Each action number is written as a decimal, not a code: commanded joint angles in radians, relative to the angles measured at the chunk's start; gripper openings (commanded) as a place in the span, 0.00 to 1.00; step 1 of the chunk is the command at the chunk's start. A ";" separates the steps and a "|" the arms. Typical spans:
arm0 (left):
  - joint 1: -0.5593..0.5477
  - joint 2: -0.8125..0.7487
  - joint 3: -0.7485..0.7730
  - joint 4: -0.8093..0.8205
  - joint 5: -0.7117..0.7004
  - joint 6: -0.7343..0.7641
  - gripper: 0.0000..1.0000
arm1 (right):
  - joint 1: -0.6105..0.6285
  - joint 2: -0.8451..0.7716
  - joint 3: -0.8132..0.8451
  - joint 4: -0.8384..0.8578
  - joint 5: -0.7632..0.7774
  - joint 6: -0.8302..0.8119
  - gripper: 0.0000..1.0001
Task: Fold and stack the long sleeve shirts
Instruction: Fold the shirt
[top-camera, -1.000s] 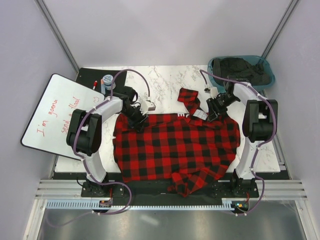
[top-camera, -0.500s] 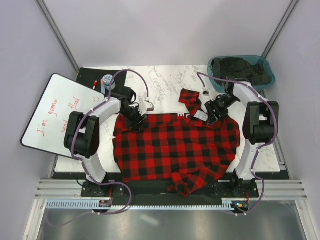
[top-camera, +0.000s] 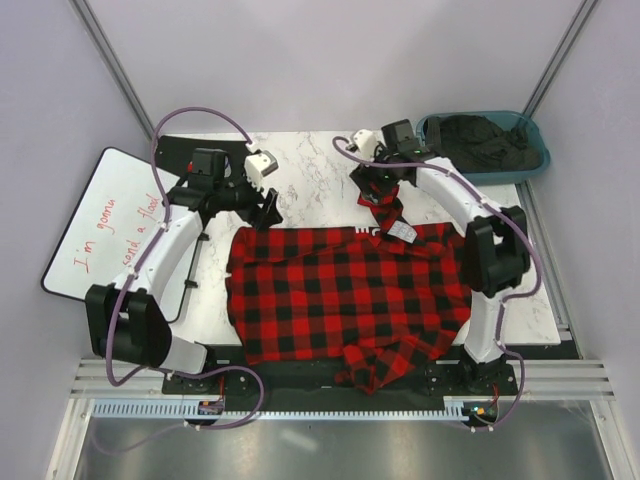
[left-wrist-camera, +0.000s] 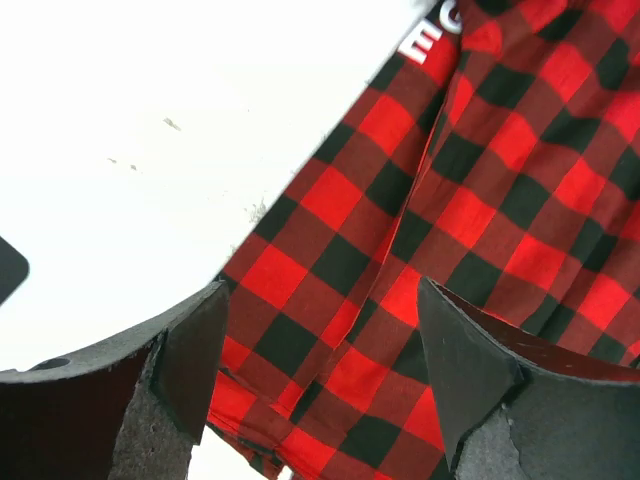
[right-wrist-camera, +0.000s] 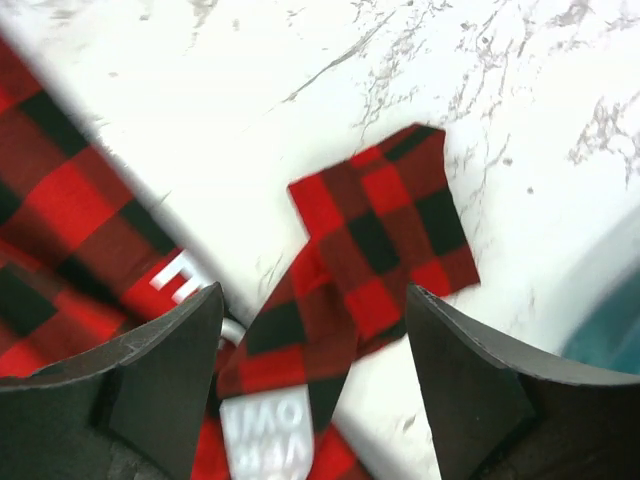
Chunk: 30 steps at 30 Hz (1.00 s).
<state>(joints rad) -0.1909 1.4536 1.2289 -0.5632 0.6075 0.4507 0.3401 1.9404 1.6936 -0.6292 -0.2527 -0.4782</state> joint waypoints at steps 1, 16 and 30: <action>0.005 -0.064 -0.038 0.046 0.032 -0.069 0.83 | 0.020 0.143 0.103 0.028 0.118 -0.080 0.83; 0.021 -0.067 -0.057 0.023 0.003 -0.044 0.87 | 0.045 0.330 0.204 0.049 0.204 -0.129 0.29; 0.021 -0.217 0.009 -0.012 0.127 0.270 0.99 | 0.045 0.060 0.337 -0.292 -0.080 -0.076 0.00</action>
<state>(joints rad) -0.1730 1.3529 1.2087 -0.5888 0.6395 0.5140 0.3805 2.1574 1.9827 -0.7624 -0.1749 -0.5755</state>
